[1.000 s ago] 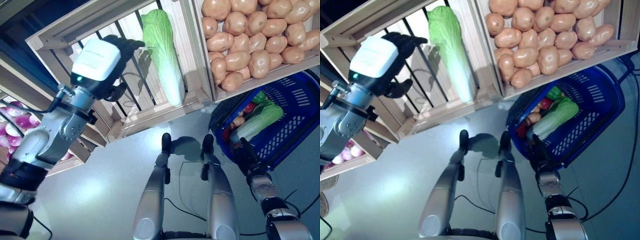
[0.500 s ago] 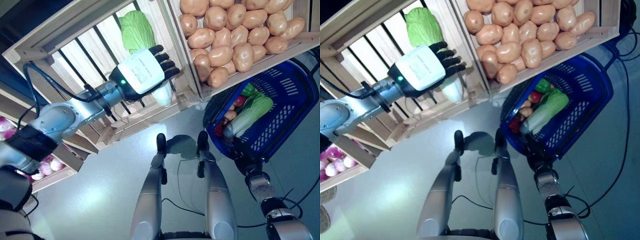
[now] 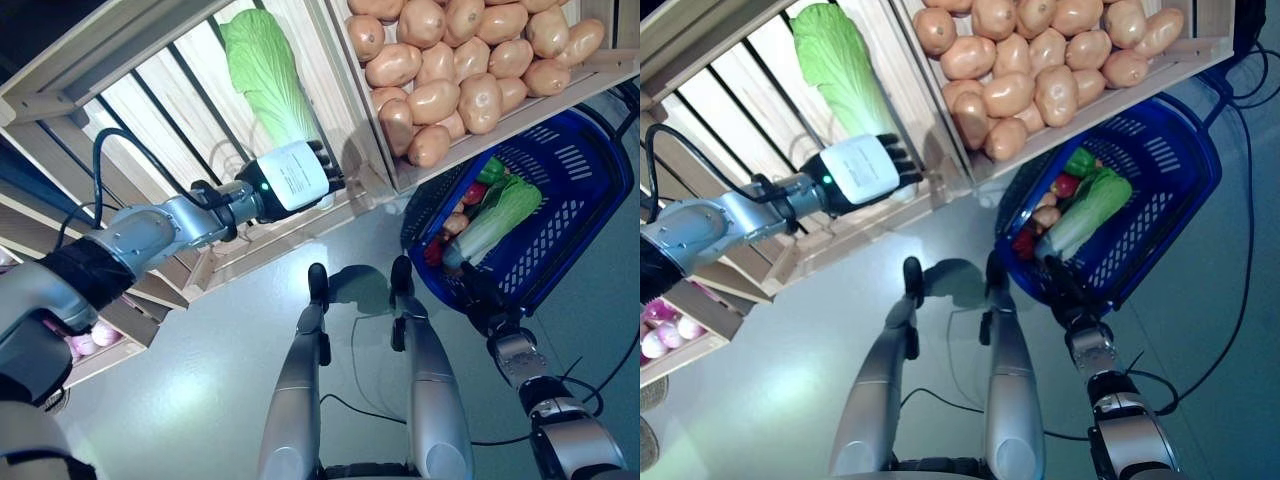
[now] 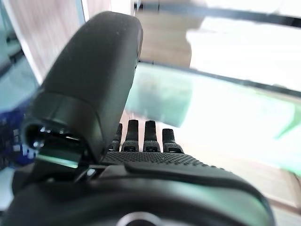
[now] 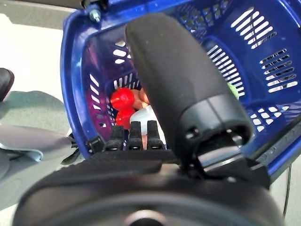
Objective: Put vegetables into the basket
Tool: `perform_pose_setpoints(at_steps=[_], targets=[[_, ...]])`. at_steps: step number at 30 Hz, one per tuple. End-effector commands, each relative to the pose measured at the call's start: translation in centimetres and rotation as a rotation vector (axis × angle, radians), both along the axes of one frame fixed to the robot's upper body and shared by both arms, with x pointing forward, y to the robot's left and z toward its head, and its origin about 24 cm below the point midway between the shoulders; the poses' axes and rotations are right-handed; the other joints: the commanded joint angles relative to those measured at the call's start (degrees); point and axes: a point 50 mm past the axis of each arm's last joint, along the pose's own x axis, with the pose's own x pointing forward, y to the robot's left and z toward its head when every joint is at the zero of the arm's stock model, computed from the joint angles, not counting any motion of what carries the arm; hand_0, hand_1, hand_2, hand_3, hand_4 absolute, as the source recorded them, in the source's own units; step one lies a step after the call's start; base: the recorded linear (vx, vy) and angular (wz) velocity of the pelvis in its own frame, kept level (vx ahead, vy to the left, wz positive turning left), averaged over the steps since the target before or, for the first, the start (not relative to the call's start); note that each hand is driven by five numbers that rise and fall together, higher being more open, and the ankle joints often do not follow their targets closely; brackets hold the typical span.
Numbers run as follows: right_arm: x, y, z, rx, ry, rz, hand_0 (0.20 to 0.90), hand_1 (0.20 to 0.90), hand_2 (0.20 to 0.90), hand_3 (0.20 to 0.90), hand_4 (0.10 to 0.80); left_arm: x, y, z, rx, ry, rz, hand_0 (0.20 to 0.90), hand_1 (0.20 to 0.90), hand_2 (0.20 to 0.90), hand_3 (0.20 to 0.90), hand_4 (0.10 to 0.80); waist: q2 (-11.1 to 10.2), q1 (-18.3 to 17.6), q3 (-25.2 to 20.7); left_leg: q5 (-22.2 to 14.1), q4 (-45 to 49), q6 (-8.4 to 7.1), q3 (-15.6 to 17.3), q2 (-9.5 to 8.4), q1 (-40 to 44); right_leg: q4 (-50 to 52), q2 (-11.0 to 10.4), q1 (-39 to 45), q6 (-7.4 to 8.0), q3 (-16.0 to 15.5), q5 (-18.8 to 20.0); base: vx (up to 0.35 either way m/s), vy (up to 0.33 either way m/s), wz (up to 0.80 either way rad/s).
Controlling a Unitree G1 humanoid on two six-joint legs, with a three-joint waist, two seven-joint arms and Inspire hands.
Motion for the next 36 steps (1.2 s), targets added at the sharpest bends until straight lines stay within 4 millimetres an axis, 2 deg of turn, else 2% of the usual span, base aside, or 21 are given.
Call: perform_pose_setpoints(at_steps=[1, 6, 9, 14, 20, 28, 36], targets=[[-0.7, -1.4, 0.1, -0.067, 0.01, 0.013, 0.9, 0.9, 0.9, 0.9, 0.8, 0.0, -0.7, 5.4, -0.039, -0.114, 0.064, 0.9, 0.9, 0.9, 0.9, 0.8, -1.3, 0.3, -0.2, -2.6, 4.7, -1.25, 3.3, 0.2, -3.0, -2.6, 2.1, 3.0, 1.06, 0.1, 2.4, -0.033, -0.02, -0.02], [-0.3, -1.2, 0.2, -0.066, 0.009, 0.022, 0.9, 0.9, 0.9, 0.9, 0.8, 0.4, -1.3, 6.1, -0.023, -0.16, 0.102, 0.9, 0.9, 0.9, 0.9, 0.8, -1.8, 0.2, -0.2, -2.5, 4.7, -1.35, 3.0, 0.28, -3.3, -3.0, 2.2, 2.9, 1.1, 0.0, 2.6, -0.007, -0.005, 0.0], [-0.4, -1.0, 0.0, -0.065, 0.008, 0.026, 0.9, 0.9, 0.9, 0.9, 0.8, 1.0, -0.8, 6.8, -0.011, -0.248, 0.136, 0.9, 0.9, 0.9, 0.9, 0.8, -2.3, 0.1, -0.2, -2.5, 4.7, -1.33, 2.9, 0.29, -3.3, -3.2, 2.3, 3.0, 1.06, 0.0, 2.6, 0.0, 0.0, 0.0], [0.0, -0.9, 0.3, -0.069, 0.009, 0.037, 0.9, 0.9, 0.9, 0.9, 0.8, 1.6, 0.5, 7.3, -0.052, -0.382, 0.088, 0.9, 0.9, 0.9, 0.9, 0.8, -3.0, 0.0, -0.2, -2.7, 5.2, -1.5, 3.0, 0.5, -3.5, -3.1, 2.4, 2.9, 1.0, 0.0, 2.6, 0.001, 0.001, -0.01], [0.4, -0.3, 0.7, -0.072, 0.016, 0.044, 0.9, 0.9, 0.9, 0.9, 0.8, 2.4, 3.1, 5.9, -0.092, -0.462, 0.028, 0.9, 0.9, 0.9, 0.9, 0.8, -3.7, -0.4, -0.2, -2.6, 5.6, -1.83, 3.4, 0.8, -3.8, -3.0, 2.7, 2.6, 0.89, 0.4, 2.7, 0.0, 0.005, -0.03], [0.9, 0.1, 1.3, -0.087, 0.021, 0.059, 0.9, 0.9, 0.9, 0.9, 0.8, 2.6, 5.0, 3.3, -0.094, -0.49, -0.012, 0.9, 0.9, 0.9, 0.9, 0.8, -3.8, -0.9, -0.2, -3.0, 5.8, -2.03, 3.8, 0.87, -3.9, -2.8, 3.0, 2.3, 0.8, 0.6, 2.2, 0.007, 0.022, -0.02], [1.8, 0.2, 2.8, -0.117, 0.004, 0.079, 0.9, 0.9, 0.9, 0.9, 0.8, 2.6, 4.7, 2.5, -0.107, -0.493, -0.106, 0.9, 0.9, 0.9, 0.9, 0.8, -3.9, -1.5, -0.2, -2.6, 6.6, -2.35, 3.8, 1.06, -6.1, -1.9, 3.1, -0.1, 0.77, 0.9, 2.4, -0.013, 0.039, -0.03]])
